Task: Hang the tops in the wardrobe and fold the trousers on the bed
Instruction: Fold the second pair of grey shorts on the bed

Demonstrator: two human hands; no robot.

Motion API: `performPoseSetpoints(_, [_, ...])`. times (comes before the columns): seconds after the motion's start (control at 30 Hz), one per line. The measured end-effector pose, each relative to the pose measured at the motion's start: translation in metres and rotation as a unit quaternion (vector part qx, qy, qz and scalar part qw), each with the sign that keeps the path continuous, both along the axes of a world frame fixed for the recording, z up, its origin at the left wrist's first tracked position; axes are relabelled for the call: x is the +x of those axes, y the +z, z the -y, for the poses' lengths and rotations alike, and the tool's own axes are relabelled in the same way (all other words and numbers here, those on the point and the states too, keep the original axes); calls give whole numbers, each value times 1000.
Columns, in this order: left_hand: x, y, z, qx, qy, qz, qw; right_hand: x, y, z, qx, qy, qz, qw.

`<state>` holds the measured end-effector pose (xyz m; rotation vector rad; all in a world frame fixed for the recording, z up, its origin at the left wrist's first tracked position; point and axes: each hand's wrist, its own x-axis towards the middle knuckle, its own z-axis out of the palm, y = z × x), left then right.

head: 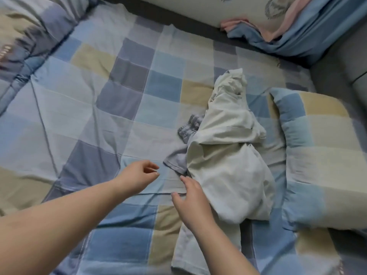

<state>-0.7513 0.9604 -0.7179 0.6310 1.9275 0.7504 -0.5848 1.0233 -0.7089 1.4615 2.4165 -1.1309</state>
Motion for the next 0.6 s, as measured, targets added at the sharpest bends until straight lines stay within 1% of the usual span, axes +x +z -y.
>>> performPoseSetpoints(0.07, [3,-32,-18,-7,-17,-3,1000,-4,-35,-21,21,45,24,998])
performPoseSetpoints(0.13, [2,-57,-29,-24,-40,-22,999,-10,-60,-38,72,104,37,991])
performPoseSetpoints(0.2, [-6,-78,-43,-35,-58,-82,994,-20,-79,-59,127,156,26,979])
performPoseSetpoints(0.27, [-13,-92,-57,-19,-49,-115,992,-31,-93,-82,169,184,18,968])
performPoseSetpoints(0.33, [-15,-102,-73,5,-22,-95,995,-39,-105,-102,161,170,24,972])
performPoseSetpoints(0.43, [-12,-114,-103,18,41,-36,998,-40,-120,-127,87,121,54,987])
performPoseSetpoints(0.53, [-14,-126,-140,5,33,-72,997,-36,-129,-144,71,112,59,989])
performPoseSetpoints(0.57, [-16,-128,-152,18,38,-63,997,-36,-130,-147,73,110,58,990])
performPoseSetpoints(0.6, [-18,-129,-164,39,48,-36,997,-35,-131,-149,76,111,58,989])
